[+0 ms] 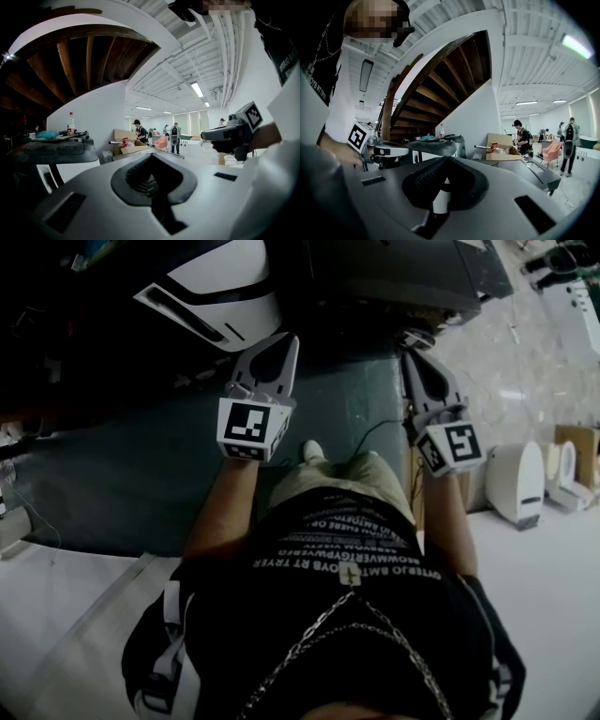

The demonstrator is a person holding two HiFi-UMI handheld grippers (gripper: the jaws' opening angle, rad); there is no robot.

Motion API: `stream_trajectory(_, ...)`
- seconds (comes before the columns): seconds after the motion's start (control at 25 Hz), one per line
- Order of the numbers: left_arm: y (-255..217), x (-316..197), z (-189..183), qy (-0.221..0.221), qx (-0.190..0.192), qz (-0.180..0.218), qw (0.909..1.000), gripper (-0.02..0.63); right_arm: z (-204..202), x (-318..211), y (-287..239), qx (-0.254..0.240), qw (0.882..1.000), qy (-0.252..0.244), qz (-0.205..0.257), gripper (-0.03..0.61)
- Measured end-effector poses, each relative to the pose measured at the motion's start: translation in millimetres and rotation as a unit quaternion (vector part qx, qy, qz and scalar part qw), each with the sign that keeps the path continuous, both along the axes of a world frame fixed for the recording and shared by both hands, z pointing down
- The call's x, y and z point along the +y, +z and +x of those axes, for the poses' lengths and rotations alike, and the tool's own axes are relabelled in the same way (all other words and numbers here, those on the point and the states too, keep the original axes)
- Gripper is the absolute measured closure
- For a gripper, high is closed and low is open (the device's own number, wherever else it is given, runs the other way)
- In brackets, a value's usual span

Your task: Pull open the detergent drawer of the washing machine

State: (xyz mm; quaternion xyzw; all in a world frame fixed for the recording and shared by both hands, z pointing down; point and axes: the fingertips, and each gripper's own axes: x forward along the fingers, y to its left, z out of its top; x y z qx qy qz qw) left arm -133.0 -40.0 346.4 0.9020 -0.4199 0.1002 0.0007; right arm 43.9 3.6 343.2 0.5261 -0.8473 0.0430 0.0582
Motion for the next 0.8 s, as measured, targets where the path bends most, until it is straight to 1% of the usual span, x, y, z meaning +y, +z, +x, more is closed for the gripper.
stream_trajectory(0.16, -1, -8, 1, 0.005, 0.002, -0.001, 1.0, 0.611, 6, -2, -2, 0.006, 1.0, 0.016, -0.007, 0.589)
stream_trajectory(0.36, -3, -16, 3, 0.01, -0.001, 0.003, 0.9999, 0.611, 8, -10, -6, -0.003, 1.0, 0.015, -0.004, 0.589)
stream_trajectory(0.56, -3, -25, 2, -0.003, 0.003, -0.002, 1.0, 0.611, 10, -23, -6, -0.008, 1.0, 0.003, -0.004, 0.589)
stream_trajectory(0.8, 11, -42, 2, -0.017, -0.001, -0.023, 0.9996, 0.611, 18, -42, 11, -0.005, 1.0, -0.006, -0.026, 0.589)
